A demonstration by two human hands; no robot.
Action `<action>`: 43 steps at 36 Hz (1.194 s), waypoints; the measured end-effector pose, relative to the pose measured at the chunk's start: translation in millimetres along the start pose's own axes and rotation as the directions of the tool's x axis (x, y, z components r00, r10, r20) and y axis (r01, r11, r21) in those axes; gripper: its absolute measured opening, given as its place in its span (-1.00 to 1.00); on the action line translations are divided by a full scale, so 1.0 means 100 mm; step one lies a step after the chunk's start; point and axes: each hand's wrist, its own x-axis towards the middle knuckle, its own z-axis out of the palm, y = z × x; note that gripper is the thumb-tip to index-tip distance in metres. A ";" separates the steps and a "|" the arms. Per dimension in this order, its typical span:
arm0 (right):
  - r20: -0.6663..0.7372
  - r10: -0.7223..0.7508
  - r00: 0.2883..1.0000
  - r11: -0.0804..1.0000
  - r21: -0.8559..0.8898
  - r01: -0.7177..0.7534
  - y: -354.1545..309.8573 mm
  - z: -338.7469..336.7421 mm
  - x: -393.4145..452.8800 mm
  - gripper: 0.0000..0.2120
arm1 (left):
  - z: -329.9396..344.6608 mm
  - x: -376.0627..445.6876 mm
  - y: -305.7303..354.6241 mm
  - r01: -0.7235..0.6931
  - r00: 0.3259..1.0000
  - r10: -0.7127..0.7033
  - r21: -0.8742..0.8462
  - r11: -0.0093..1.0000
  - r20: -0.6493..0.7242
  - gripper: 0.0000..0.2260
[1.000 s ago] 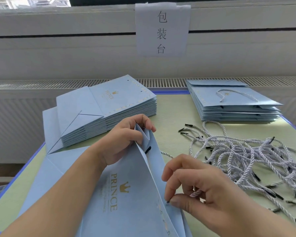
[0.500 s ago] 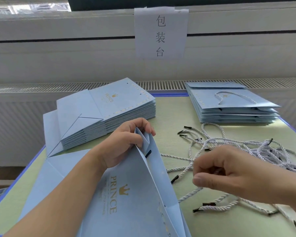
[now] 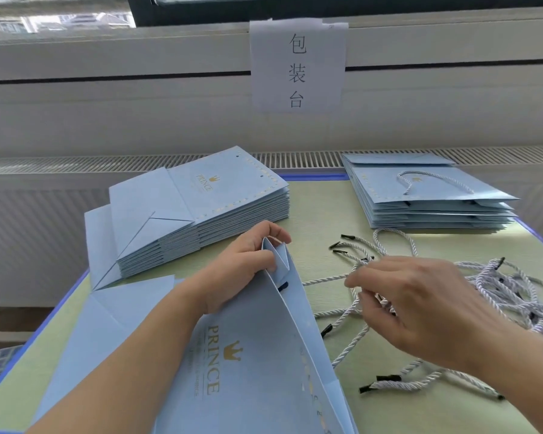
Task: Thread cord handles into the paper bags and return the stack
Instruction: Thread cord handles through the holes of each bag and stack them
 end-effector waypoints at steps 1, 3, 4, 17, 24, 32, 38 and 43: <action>0.001 0.006 1.000 1.000 0.000 -0.006 -0.01 0.00 0.00 -0.75 | 0.01 0.00 0.01 -0.021 1.000 0.021 0.054 0.998 -0.007 -0.69; 0.010 0.025 1.000 0.999 0.027 -0.025 -0.04 0.00 0.01 -0.75 | 0.03 -0.01 0.03 -0.053 0.998 0.055 0.137 0.989 -0.009 -0.68; 0.025 0.033 0.999 0.999 0.042 -0.034 -0.06 -0.01 0.02 -0.74 | 0.03 -0.01 0.03 -0.059 0.998 0.061 0.166 0.984 -0.008 -0.63; 0.371 0.209 0.905 0.914 0.255 -0.316 -0.46 -0.20 0.19 -0.45 | 0.08 -0.09 0.40 -0.235 0.955 0.260 0.169 0.957 -0.144 -0.65; 0.399 0.163 0.902 0.295 0.853 -0.430 -0.51 -0.40 0.23 -0.92 | 0.08 -0.39 0.99 -0.353 0.815 0.503 0.444 0.824 -0.287 -0.63; 0.121 0.212 0.970 0.161 0.974 -0.157 -0.55 -0.70 0.25 -0.86 | 0.06 -0.85 1.53 -0.225 0.628 0.700 0.781 0.583 -0.341 -0.62; -0.106 0.190 0.976 0.207 0.976 0.066 -0.61 -0.80 0.18 -0.82 | 0.32 -1.27 1.79 -0.189 0.414 0.897 0.950 0.249 -0.152 -0.69; -0.253 0.101 0.962 0.241 0.944 0.224 -0.61 -0.87 0.15 -0.74 | 0.53 -1.55 1.86 -0.165 0.354 0.935 0.984 0.061 0.001 -0.79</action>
